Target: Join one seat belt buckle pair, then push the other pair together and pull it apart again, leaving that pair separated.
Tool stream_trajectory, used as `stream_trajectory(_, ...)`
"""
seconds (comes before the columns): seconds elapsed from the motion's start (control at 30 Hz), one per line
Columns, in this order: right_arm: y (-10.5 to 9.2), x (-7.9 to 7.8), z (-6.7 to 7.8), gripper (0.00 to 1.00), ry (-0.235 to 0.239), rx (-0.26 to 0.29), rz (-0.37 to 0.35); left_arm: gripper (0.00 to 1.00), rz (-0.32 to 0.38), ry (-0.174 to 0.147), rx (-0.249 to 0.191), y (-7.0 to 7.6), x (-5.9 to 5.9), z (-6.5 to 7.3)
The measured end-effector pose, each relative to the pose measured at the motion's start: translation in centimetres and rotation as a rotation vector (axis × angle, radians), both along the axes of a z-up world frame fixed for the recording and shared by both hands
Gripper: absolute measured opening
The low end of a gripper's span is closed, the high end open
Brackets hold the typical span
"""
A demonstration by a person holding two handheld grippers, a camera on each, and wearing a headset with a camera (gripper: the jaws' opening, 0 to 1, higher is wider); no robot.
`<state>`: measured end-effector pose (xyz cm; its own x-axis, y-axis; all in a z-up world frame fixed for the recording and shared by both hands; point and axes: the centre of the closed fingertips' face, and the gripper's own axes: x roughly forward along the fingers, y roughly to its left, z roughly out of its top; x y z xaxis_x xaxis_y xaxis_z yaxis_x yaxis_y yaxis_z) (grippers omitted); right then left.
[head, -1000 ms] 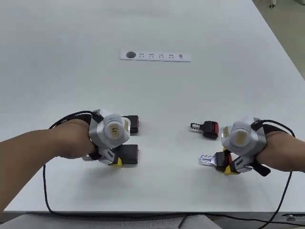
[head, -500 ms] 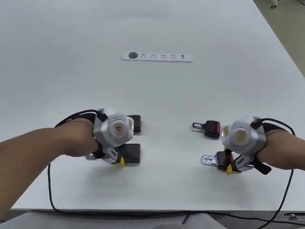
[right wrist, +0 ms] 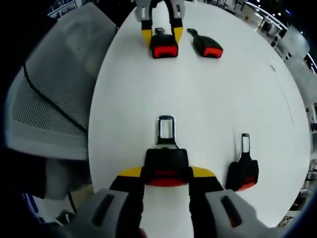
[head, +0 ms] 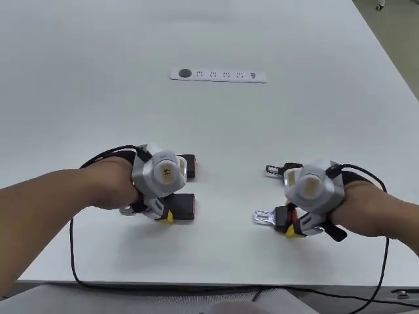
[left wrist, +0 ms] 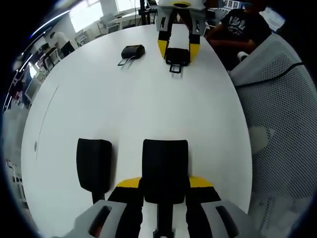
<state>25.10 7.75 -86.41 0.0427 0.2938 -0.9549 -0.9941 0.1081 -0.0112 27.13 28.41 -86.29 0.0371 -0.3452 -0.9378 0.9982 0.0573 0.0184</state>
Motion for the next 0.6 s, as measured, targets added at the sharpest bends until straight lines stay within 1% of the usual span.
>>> stream_trajectory(0.17, 2.4, 0.4, 0.0, 0.36, -0.006, 0.03, 0.011, 0.34, -0.006, 0.0, 0.008, 0.0, 0.0, 0.0)
stream_trajectory(0.27, 4.0, 0.6, 0.1, 0.36, -0.016, 0.067, -0.02, 0.34, -0.004, -0.001, 0.006, 0.0, 0.0, 0.0)
stream_trajectory(0.43, 6.7, 0.4, 0.1, 0.36, -0.028, 0.119, -0.026, 0.34, -0.002, -0.004, 0.006, 0.0, 0.0, 0.0)
stream_trajectory(0.5, 7.7, 0.5, 0.1, 0.36, -0.031, 0.131, -0.021, 0.34, -0.001, -0.004, 0.006, 0.0, 0.0, 0.0)
stream_trajectory(0.6, 8.7, 0.6, 0.1, 0.36, -0.033, 0.14, -0.012, 0.34, -0.003, -0.004, 0.006, 0.0, 0.0, 0.0)
